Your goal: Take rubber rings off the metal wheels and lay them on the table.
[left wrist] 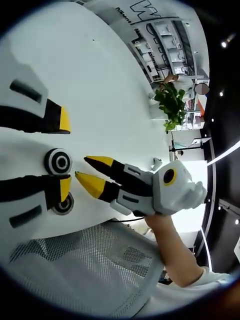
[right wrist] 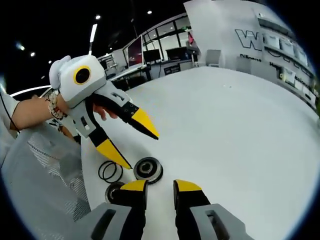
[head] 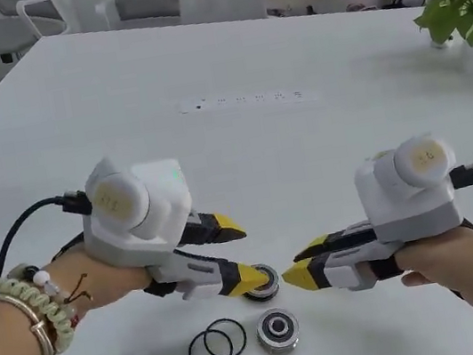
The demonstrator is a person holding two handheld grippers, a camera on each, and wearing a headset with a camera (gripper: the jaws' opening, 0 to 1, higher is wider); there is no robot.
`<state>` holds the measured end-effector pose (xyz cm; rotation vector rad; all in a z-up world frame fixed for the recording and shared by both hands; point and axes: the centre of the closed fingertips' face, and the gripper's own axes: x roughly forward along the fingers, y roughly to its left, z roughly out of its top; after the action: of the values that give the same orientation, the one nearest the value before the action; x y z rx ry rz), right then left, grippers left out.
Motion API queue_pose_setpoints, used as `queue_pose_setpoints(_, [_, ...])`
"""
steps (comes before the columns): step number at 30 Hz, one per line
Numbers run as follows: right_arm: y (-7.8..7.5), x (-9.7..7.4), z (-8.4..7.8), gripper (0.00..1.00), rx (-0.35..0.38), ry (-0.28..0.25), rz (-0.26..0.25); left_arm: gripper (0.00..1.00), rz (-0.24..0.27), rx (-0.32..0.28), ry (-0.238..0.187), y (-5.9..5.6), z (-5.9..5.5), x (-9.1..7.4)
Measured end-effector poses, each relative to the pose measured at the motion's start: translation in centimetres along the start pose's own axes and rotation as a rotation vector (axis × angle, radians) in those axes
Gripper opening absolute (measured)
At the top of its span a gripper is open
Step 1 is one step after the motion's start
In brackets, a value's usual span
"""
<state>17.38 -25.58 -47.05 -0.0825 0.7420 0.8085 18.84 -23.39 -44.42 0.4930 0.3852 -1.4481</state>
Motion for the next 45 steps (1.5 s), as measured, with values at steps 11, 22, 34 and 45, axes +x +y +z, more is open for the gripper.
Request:
queue_pose_setpoints(11, [1.0,1.0,-0.8,0.22,-0.085,0.044,0.015,0.16,-0.011,0.036,0.059,-0.8,-1.5,1.1])
queue_pose_setpoints(22, [1.1,1.3,-0.5,0.25,-0.122,0.036,0.012,0.08,-0.02,-0.006,0.047,-0.8,-1.4,1.3])
queue_pose_setpoints(34, [1.4,2.1,-0.3,0.25,-0.146,0.02,0.005,0.07,-0.017,-0.053,0.037,-0.8,-1.5,1.4])
queue_pose_setpoints(45, [1.3,2.2,-0.3,0.21,-0.182,0.023,-0.004,0.07,-0.014,-0.061,0.034,-0.9,-1.5,1.4])
